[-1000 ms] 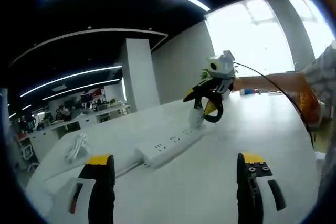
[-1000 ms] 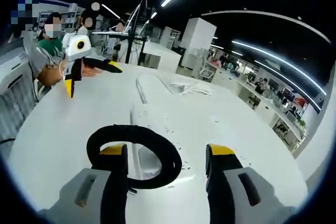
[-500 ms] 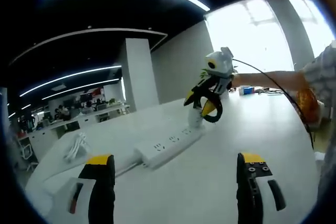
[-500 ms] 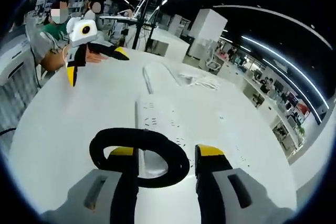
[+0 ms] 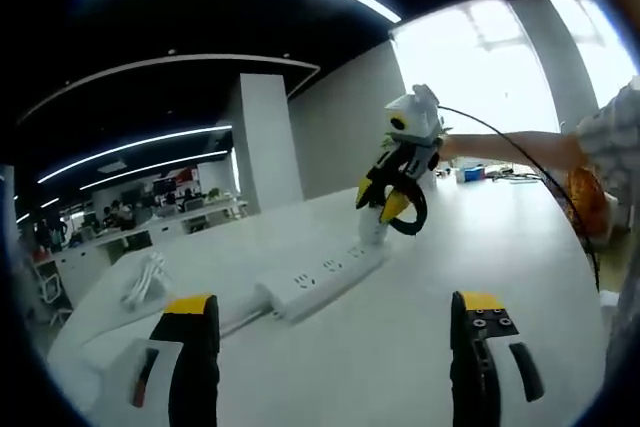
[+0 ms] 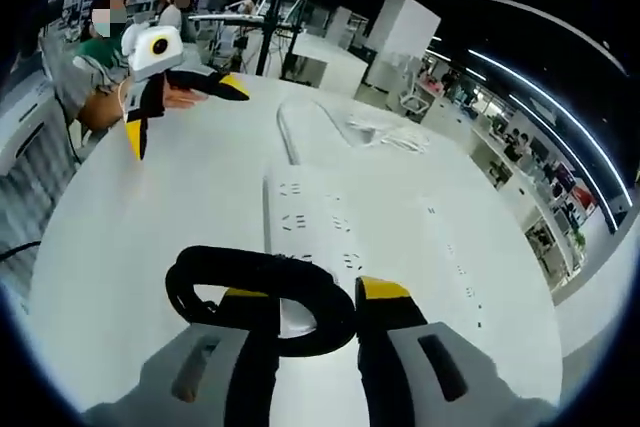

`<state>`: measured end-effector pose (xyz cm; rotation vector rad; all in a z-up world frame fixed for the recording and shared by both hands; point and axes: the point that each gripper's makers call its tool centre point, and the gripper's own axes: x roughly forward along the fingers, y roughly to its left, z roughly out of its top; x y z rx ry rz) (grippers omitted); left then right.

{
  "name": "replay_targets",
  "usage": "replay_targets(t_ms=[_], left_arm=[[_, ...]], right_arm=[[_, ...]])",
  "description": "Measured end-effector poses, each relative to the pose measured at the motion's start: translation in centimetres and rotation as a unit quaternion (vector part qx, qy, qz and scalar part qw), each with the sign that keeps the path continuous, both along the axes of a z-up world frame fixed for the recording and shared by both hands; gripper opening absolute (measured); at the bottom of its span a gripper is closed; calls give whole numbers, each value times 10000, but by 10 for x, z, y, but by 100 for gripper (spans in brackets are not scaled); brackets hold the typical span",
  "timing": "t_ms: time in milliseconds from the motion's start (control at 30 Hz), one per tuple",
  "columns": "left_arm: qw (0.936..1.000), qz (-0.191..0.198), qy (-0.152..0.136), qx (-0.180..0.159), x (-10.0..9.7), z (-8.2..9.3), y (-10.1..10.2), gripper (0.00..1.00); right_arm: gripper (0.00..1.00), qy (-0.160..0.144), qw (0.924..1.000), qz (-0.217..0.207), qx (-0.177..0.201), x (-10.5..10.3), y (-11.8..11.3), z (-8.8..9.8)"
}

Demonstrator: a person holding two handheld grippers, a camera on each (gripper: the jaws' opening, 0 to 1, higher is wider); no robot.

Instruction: Straighten the power strip on the desk, plug the charger into it

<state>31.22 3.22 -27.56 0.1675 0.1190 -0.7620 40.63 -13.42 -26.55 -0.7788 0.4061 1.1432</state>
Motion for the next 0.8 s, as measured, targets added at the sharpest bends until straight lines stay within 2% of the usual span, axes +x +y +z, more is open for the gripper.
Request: replay_targets(t_ms=[133, 300, 367, 533, 633, 700, 800], left_arm=[[10000, -16, -15, -13, -1, 2, -1, 98], [10000, -56, -42, -35, -4, 4, -3, 98], [10000, -68, -42, -36, -4, 4, -4, 98], [9999, -114, -43, -62, -6, 6, -6, 98], [9999, -120, -69, -61, -7, 10, -6, 98], [9998, -124, -93, -82, -8, 13, -6, 98], [9998, -121, -115, -112, -9, 16, -5, 98]], right_arm=[[23, 46, 9995, 77, -290, -1, 1, -2], [22, 269, 9978, 69, -604, 0, 1, -3], [22, 450, 9964, 56, -723, 1, 1, -4], [21, 1173, 9894, -168, -839, 7, 0, -5], [21, 1646, 9820, -291, -884, 10, 2, -6], [21, 1828, 9787, -262, -899, 12, 2, -7], [20, 1933, 9762, -189, -969, 11, 3, -8]])
